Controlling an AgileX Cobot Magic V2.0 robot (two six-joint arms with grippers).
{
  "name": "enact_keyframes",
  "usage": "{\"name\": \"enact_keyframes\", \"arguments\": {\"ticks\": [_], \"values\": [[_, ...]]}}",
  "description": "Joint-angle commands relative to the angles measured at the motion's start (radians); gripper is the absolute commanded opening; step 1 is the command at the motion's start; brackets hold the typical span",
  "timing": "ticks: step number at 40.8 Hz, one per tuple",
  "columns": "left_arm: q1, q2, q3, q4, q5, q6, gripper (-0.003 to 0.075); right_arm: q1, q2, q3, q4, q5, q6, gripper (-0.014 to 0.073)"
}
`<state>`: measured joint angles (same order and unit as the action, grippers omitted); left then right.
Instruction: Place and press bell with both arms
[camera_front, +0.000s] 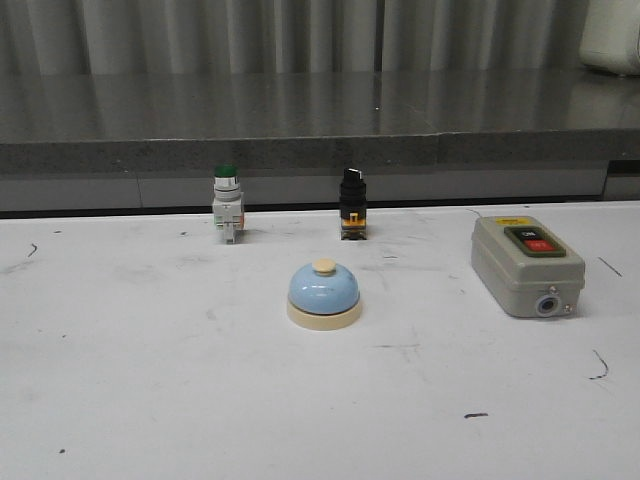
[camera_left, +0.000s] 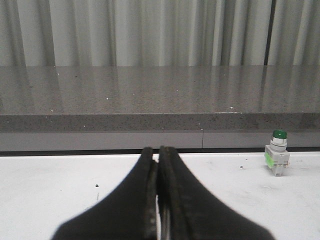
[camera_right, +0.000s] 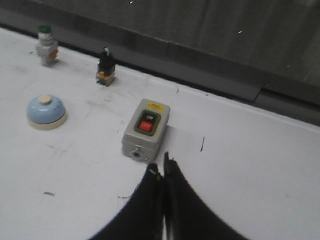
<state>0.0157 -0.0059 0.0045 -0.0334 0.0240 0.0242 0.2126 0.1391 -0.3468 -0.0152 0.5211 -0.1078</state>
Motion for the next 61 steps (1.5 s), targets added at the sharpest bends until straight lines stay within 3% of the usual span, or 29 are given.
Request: {"name": "enact_keyframes", "arguments": {"ticks": [1, 17, 37, 47, 61], "values": [[-0.002, -0.018, 0.024, -0.010, -0.085, -0.003, -0.0020, -0.064, -0.058, 0.076, 0.004, -0.204, 0.001, -0.0069], [-0.002, -0.016, 0.024, -0.010, -0.085, -0.003, -0.0020, -0.134, -0.165, 0.372, 0.077, -0.593, 0.001, -0.0069], [-0.002, -0.016, 0.024, -0.010, -0.085, -0.003, -0.0020, -0.134, -0.165, 0.368, 0.081, -0.582, 0.002, -0.0069], [-0.002, -0.016, 0.024, -0.010, -0.085, -0.003, -0.0020, -0.134, -0.165, 0.368, 0.015, -0.587, 0.121, -0.0069], [-0.002, -0.016, 0.024, -0.010, -0.085, -0.003, -0.0020, -0.172, -0.165, 0.368, 0.003, -0.580, 0.122, -0.0069]]}}
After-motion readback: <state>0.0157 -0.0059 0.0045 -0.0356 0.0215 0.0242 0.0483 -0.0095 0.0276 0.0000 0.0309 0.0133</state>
